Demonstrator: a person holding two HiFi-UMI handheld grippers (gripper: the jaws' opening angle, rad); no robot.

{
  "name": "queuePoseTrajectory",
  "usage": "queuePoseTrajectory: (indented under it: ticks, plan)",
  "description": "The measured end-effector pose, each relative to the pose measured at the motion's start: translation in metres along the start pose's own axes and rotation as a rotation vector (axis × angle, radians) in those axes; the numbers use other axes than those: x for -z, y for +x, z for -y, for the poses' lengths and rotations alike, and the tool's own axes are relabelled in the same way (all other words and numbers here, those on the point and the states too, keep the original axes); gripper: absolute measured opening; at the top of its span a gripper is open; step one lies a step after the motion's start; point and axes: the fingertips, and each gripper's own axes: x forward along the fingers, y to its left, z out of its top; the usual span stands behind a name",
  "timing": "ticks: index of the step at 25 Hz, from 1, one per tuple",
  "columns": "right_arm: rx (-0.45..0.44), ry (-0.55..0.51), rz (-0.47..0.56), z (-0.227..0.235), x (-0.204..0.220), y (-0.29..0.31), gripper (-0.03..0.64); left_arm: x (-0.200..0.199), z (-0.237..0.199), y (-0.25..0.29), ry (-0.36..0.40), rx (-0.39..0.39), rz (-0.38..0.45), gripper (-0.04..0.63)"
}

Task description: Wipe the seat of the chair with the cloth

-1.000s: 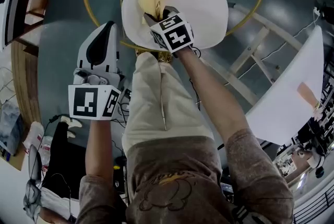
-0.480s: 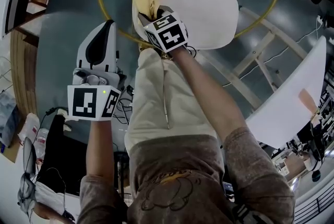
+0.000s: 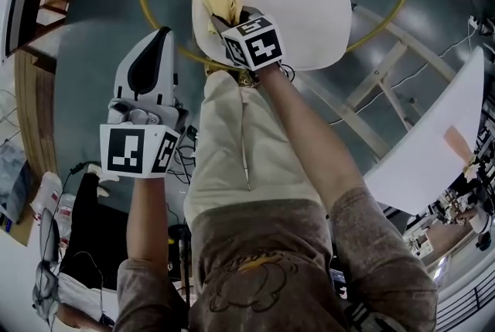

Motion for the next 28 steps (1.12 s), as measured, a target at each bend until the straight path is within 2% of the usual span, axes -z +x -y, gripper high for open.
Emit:
queuePoseTrajectory:
  ticks: [16,28]
  plan:
    - [0.121,0.064,-0.027,0.072,0.036,-0.036,0.112,0.002,0.024,0.017,0.018,0.063,-0.018,0.008]
    - [0.15,0.062,-0.027,0.101,0.048,-0.065,0.112,0.002,0.048,0.032,0.037,0.115,-0.035,0.008]
